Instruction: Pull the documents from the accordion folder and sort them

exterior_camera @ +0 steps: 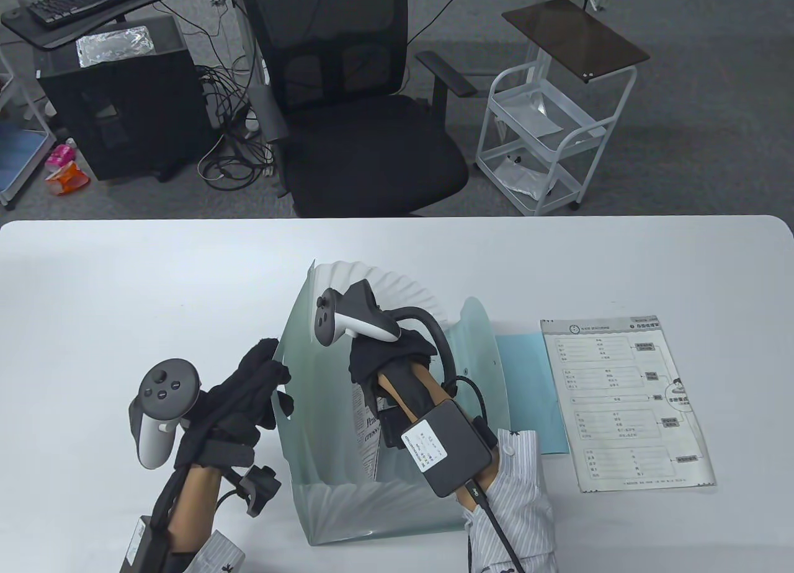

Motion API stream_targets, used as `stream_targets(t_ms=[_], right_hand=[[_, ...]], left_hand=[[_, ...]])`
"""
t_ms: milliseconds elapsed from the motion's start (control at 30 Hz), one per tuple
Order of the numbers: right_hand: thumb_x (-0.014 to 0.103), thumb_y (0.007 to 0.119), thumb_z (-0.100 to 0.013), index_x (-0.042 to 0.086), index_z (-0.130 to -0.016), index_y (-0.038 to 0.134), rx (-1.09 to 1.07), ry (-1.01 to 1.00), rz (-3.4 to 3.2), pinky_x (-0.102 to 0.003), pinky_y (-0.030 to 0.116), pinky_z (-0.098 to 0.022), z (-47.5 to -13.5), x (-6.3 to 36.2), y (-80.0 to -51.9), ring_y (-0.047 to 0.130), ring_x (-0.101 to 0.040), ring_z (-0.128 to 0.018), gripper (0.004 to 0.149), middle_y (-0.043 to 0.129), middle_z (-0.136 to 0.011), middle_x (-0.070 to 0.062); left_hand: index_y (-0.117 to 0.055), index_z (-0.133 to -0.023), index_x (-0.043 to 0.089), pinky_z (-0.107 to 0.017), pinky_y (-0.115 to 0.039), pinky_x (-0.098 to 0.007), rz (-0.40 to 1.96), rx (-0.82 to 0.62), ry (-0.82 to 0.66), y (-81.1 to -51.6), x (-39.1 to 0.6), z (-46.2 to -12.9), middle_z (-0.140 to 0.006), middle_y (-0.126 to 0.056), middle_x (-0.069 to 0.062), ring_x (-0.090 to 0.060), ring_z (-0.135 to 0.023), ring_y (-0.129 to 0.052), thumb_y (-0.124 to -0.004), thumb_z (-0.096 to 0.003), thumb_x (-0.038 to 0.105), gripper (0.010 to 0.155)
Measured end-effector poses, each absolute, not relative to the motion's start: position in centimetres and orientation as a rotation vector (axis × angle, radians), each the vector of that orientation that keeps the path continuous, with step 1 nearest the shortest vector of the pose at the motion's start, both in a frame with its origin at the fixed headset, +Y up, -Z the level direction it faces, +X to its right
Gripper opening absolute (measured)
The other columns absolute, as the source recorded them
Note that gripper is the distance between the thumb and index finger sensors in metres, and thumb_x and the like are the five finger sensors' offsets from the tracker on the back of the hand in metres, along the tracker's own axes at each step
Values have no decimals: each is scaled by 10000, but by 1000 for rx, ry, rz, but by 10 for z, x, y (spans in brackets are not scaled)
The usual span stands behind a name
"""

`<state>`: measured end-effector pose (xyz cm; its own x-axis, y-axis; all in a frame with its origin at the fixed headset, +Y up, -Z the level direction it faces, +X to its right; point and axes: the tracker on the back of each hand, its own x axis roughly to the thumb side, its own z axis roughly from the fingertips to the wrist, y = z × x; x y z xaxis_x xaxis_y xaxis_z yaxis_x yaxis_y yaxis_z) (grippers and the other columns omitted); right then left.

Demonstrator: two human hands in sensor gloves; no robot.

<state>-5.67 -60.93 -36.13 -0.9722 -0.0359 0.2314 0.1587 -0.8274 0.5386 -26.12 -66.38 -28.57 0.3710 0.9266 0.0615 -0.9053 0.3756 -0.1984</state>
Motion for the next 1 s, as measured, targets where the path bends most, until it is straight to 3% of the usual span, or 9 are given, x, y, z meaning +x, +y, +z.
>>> stream_targets(t_ms=[200, 500, 800, 900, 1000], right_hand=[[277, 703, -479, 134, -927, 676, -447, -948, -2927, -220, 864, -169, -356, -66, -607, 1010, -188, -282, 471, 924, -774, -157], [309, 730, -459, 117, -934, 656, -480, -1013, -2886, -245, 873, -230, -362, -72, -626, 1011, -206, -367, 518, 892, -811, -145], [276, 777, -427, 173, -818, 765, -406, -756, -2922, -228, 893, -239, -357, -63, -611, 1027, -168, -376, 405, 966, -703, -74], [240, 763, -435, 186, -832, 733, -381, -615, -2976, -233, 891, -263, -351, -54, -597, 1017, -166, -396, 402, 947, -713, -67], [223, 752, -442, 172, -950, 597, -355, -474, -3004, -235, 886, -274, -343, -44, -583, 1008, -167, -398, 533, 933, -718, -59]], left_hand=[[-382, -1180, 5, -408, -827, -374, 1181, -139, -171, -664, -261, -286, -1031, -672, -288, -309, -618, -958, -512, -694, 478, 691], [-383, -1180, 4, -407, -827, -374, 1186, -143, -173, -664, -261, -286, -1031, -673, -288, -309, -617, -959, -514, -693, 479, 693], [-384, -1180, 7, -409, -827, -374, 1188, -141, -172, -664, -262, -286, -1032, -670, -288, -308, -619, -959, -515, -692, 481, 693], [-383, -1180, 6, -408, -827, -373, 1191, -141, -174, -664, -261, -286, -1032, -671, -286, -306, -620, -958, -514, -692, 484, 695], [-384, -1180, 6, -407, -827, -374, 1193, -142, -176, -664, -260, -286, -1032, -670, -287, -307, -618, -959, -515, -692, 485, 697]])
